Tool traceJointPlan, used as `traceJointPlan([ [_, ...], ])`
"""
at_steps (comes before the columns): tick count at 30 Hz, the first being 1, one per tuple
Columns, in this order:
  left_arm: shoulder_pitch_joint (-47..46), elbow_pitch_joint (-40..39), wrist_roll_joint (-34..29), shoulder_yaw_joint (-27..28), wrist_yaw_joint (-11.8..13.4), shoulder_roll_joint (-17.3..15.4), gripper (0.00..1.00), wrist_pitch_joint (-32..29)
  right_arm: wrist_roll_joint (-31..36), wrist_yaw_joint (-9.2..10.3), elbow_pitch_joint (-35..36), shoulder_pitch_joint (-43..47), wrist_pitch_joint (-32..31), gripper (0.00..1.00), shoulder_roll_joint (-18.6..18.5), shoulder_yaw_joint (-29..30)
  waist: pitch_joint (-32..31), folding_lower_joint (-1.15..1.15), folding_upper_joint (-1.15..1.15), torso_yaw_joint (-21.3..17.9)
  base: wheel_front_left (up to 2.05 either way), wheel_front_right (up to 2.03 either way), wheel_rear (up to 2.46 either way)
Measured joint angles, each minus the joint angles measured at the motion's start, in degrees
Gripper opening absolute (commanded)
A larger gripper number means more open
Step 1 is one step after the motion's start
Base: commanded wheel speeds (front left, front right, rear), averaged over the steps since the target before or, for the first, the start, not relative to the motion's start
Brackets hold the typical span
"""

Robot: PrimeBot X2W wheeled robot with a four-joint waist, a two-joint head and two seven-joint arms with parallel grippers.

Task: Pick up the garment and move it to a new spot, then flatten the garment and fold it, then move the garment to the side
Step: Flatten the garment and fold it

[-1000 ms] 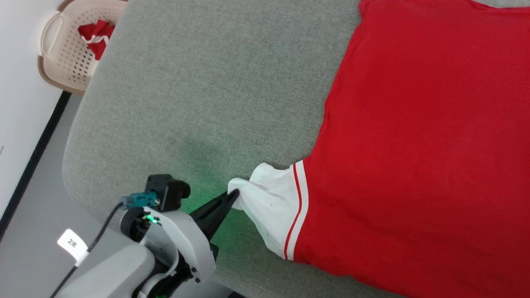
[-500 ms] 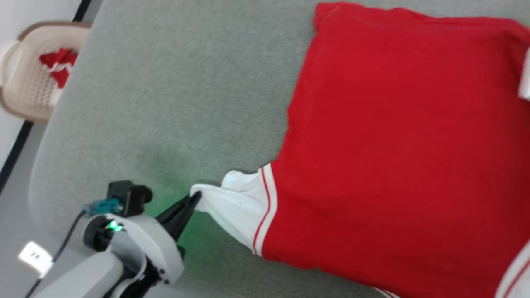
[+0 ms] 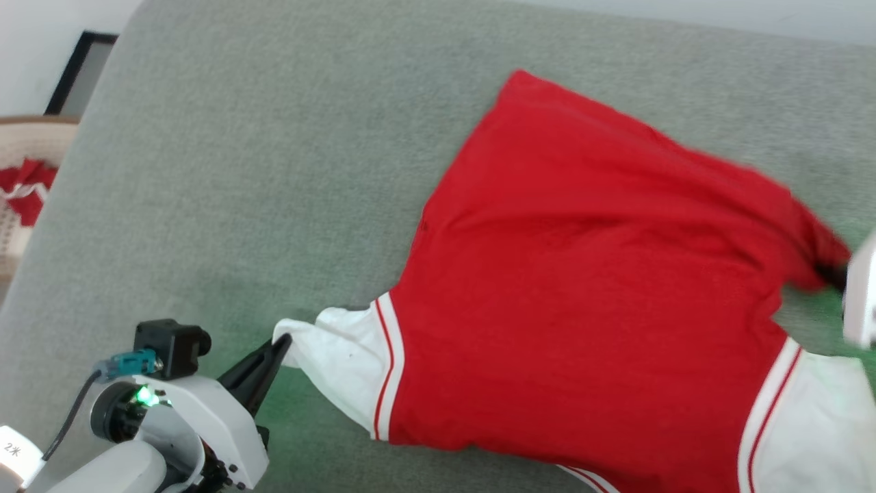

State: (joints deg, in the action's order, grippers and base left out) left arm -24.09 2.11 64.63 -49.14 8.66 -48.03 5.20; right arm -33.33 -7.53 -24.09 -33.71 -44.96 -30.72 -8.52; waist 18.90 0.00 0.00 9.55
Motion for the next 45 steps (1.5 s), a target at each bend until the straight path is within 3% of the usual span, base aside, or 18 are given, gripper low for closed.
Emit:
traceJointPlan([
  [4, 0.1, -1.2, 0.0, 0.1, 0.4, -0.7, 0.00, -0.2, -0.8, -0.01, 8.3, 10.4, -2.3, 0.00, 0.4, 5.0, -1.0, 0.00, 0.00, -1.4, 0.00, 0.00, 0.00],
  [9, 0.1, -1.7, -0.1, 0.0, 0.5, -0.9, 0.00, -0.6, 2.0, -0.04, 14.9, 20.2, -3.7, 0.00, 3.8, 12.6, -1.3, 0.00, 0.00, -2.1, 0.00, 0.00, 0.00],
  [16, -0.3, -1.3, -0.2, 0.0, 0.4, -0.7, 0.00, -0.6, 5.8, -0.09, 15.8, 22.6, -3.6, 0.00, 9.1, 17.6, -0.9, 0.00, 0.00, -2.4, 0.00, 0.00, 0.00],
  [17, -0.3, -1.2, -0.2, 0.0, 0.3, -0.7, 0.00, -0.6, 6.1, -0.09, 15.6, 22.6, -3.5, 0.06, 9.4, 17.8, -1.0, 0.00, 0.00, -2.5, 0.00, 0.00, 0.00],
  [18, -0.3, -1.1, -0.2, 0.0, 0.3, -0.6, 0.00, -0.6, 6.4, -0.11, 15.4, 22.6, -3.1, 0.45, 9.7, 18.0, -1.0, 0.00, 0.00, -2.5, 0.00, 0.00, 0.00],
  [19, -0.3, -1.0, -0.2, 0.0, 0.2, -0.6, 0.00, -0.6, 6.8, -0.11, 15.5, 22.6, -2.9, 1.00, 10.0, 18.0, -1.1, 0.00, 0.00, -2.6, 0.00, 0.00, 0.00],
  [24, -0.2, -0.6, -0.1, 0.0, 0.1, -0.7, 0.00, -0.5, 6.4, -0.09, 18.5, 23.3, -4.8, 1.00, 10.1, 17.4, -1.6, 0.00, 0.00, -2.9, 0.00, 0.00, 0.00],
  [31, 0.0, -0.9, 0.0, 0.0, 0.2, -0.6, 0.00, -0.1, 5.7, 0.00, 30.0, 26.1, -9.4, 1.00, 10.6, 19.1, -2.6, 0.00, 0.00, -3.2, 0.00, 0.00, 0.00],
  [36, -0.1, -1.2, -0.3, -0.5, 0.3, 0.2, 0.00, -0.1, 6.5, 0.00, 37.2, 21.7, -6.3, 1.00, 10.4, 17.9, -2.6, 0.00, 0.00, -2.2, 0.00, 0.00, 0.00],
  [40, -1.0, -1.2, -0.8, -1.0, -0.1, 1.6, 0.00, -0.1, 8.8, 0.01, 35.9, 15.0, 0.3, 1.00, 8.9, 12.8, -2.4, 0.00, 0.00, -0.8, 0.00, 0.00, 0.00],
  [45, -2.2, -0.2, -1.2, -1.8, -1.1, 3.8, 0.00, -0.4, 9.3, 0.00, 25.2, 5.1, 9.2, 1.00, 8.1, 4.4, -2.0, 0.00, 0.00, 1.6, 0.00, 0.00, 0.00],
])
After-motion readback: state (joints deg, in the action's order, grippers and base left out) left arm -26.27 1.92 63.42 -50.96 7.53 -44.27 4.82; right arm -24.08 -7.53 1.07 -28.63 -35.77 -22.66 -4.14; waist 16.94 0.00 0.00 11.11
